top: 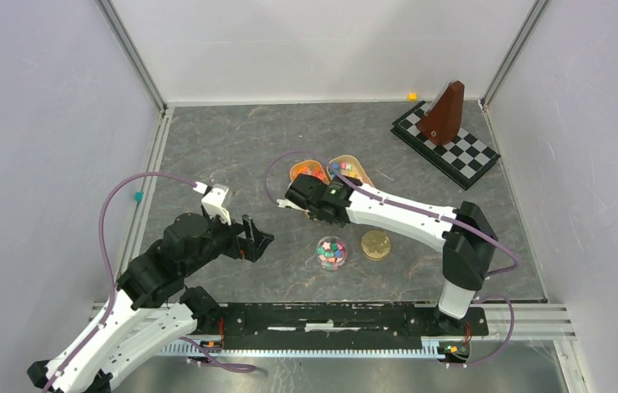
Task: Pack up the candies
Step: Place the fake candies in the packing bottle, then scoop the fake candies from the storage box.
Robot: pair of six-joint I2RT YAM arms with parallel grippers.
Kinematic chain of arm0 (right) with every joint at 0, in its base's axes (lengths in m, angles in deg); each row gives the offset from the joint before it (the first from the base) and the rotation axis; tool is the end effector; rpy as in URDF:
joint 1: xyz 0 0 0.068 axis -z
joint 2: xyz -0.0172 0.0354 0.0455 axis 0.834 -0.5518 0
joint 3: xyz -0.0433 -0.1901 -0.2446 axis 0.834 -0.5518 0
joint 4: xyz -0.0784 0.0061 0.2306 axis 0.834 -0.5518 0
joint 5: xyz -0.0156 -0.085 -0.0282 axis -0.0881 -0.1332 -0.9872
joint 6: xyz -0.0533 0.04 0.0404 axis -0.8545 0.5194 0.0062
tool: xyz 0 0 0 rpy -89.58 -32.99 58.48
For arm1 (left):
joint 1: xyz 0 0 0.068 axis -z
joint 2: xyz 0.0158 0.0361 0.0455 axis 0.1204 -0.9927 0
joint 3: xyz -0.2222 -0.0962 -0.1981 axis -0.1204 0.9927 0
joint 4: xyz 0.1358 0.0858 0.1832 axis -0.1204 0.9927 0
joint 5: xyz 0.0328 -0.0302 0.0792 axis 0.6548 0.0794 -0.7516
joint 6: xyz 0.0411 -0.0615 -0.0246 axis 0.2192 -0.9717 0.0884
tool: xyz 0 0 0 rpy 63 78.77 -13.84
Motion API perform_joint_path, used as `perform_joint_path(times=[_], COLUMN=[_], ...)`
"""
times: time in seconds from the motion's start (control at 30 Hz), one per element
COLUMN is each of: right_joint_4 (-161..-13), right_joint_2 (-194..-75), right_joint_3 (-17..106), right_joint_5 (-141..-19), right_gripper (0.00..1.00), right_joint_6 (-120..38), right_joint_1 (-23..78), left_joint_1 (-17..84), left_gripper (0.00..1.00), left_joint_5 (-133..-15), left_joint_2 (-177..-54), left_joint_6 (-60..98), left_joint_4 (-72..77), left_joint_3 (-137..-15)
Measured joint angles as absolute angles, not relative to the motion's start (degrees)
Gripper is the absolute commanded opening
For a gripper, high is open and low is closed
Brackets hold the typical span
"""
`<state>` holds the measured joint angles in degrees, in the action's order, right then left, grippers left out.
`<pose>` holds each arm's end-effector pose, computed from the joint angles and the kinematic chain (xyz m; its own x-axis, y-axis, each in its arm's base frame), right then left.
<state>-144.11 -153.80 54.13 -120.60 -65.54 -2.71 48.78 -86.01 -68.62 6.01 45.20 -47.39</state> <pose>0.2089 0.2801 0.2882 -0.2712 -0.9549 -0.1213 -0.7592 0.2897 -0.5828 0.0622 -0.0499 0.3159 -0.5497 -0.0731 -0.8321 0.4305 0.8289 -0.3572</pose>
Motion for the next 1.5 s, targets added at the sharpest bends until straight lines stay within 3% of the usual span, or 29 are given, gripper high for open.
perform_joint_path(times=[0.7, 1.5], right_joint_4=[-143.4, -130.1], right_joint_2=[-164.1, -167.0], right_joint_3=[59.7, 56.2], right_joint_5=[-120.7, -115.2], right_gripper=[0.00, 0.00], right_joint_6=[-65.6, -58.3], right_joint_1=[-1.0, 3.7], left_joint_1=[48.8, 48.8], left_gripper=[1.00, 1.00], left_joint_5=[-88.0, -88.3], left_joint_2=[-67.0, -67.0], left_joint_6=[6.8, 7.5], left_joint_4=[45.2, 45.2], left_joint_3=[-47.1, -46.8])
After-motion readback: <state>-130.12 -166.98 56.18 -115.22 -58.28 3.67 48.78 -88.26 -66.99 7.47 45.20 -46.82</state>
